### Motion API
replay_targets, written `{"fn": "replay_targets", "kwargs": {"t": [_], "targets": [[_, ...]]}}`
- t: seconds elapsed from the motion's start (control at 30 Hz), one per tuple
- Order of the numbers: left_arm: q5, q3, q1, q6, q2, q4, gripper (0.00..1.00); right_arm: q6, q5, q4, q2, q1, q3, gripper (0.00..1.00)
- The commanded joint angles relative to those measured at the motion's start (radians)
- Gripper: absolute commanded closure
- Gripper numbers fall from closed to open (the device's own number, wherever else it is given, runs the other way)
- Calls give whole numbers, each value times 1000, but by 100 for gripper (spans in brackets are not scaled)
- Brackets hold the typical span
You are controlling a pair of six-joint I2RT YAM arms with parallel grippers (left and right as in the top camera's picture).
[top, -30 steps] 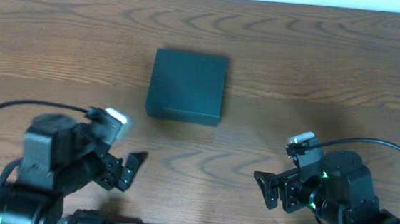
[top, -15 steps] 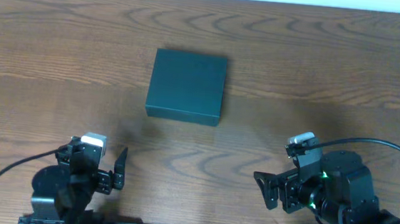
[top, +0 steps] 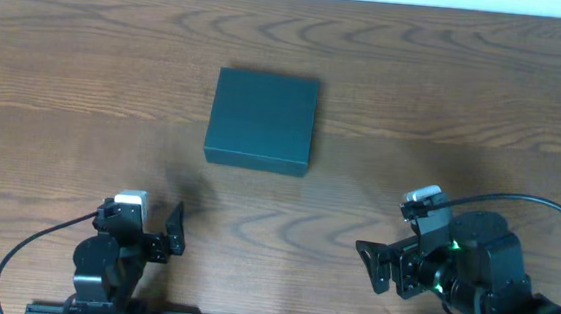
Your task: Pack container
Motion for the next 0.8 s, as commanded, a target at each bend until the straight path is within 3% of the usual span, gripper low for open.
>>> {"fn": "replay_targets", "kwargs": {"t": [0.0,0.77], "targets": [[-14,-27,6,-44,-11,19,5,10,-4,-2,-5,-12,2,1],[-22,-34,5,-50,-11,18,4,10,-4,-2,-5,-12,2,1]]}}
